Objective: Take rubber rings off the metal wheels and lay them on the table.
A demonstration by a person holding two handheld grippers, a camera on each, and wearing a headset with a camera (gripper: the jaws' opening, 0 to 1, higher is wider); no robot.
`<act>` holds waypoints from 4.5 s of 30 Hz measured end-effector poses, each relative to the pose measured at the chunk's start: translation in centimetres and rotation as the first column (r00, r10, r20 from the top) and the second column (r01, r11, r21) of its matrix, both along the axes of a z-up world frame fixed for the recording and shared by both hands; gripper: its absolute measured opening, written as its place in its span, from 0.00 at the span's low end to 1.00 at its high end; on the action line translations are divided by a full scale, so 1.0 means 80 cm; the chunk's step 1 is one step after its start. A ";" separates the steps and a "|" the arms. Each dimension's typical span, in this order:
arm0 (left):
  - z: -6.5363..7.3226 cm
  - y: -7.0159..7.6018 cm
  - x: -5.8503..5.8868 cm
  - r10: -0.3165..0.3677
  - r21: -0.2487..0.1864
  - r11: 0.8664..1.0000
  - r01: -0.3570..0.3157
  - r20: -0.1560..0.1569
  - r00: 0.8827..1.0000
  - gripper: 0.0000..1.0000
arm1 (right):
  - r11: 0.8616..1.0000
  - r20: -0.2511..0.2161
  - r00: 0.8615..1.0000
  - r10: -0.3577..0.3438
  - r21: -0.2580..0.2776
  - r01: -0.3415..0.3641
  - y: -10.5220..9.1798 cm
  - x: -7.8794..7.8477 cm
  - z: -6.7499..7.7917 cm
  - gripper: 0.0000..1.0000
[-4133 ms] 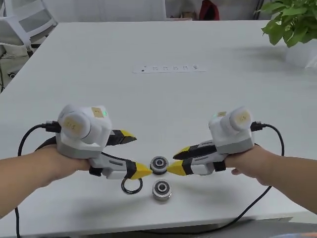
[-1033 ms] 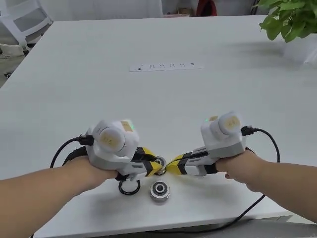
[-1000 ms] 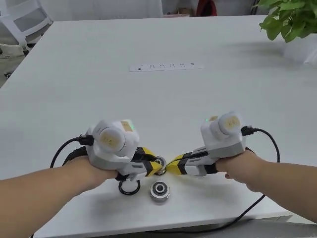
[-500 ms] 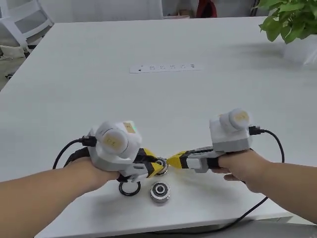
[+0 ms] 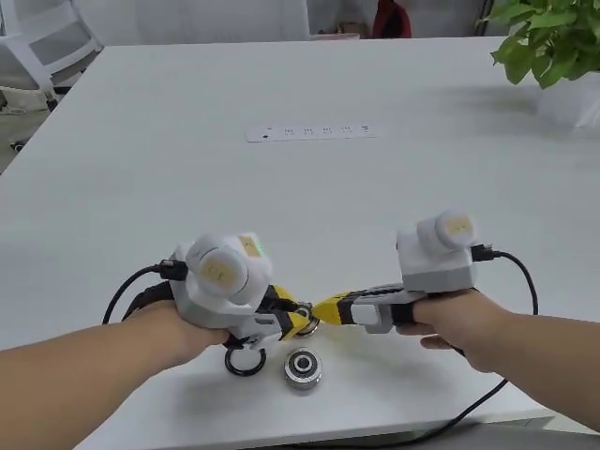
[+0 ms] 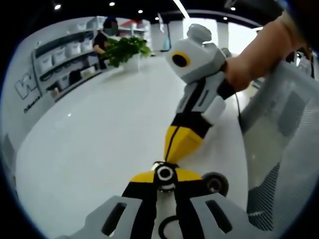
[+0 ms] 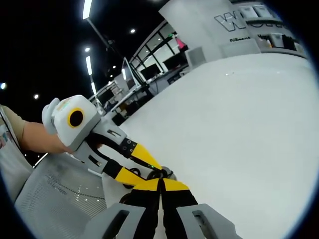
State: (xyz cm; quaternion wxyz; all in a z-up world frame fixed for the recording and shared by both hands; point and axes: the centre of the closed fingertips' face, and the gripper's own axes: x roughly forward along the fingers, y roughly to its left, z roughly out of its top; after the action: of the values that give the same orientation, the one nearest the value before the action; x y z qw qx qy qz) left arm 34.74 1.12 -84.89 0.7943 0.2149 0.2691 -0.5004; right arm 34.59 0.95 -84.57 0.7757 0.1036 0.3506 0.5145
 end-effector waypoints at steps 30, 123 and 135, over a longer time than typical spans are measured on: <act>0.001 -0.001 -0.002 0.001 -0.009 1.000 -0.001 0.001 1.000 0.13 | 0.995 -0.027 0.999 0.032 0.095 -0.029 0.009 -0.011 0.016 0.00; 0.090 0.118 -0.060 0.059 -0.168 0.984 -0.051 0.045 0.997 0.59 | 0.987 -0.038 0.996 0.081 0.145 -0.074 0.054 -0.024 0.049 0.00; 0.094 0.141 -0.068 0.087 -0.162 0.984 -0.076 0.059 0.994 0.62 | 0.984 -0.074 0.987 0.143 0.122 -0.133 0.079 -0.043 0.035 0.00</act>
State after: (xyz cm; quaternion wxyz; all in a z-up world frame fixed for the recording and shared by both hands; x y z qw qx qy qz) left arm 29.28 12.37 -77.38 0.8373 0.1560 0.2104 -0.4799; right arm 31.13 7.28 -81.80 0.7157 0.1454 0.3579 0.5819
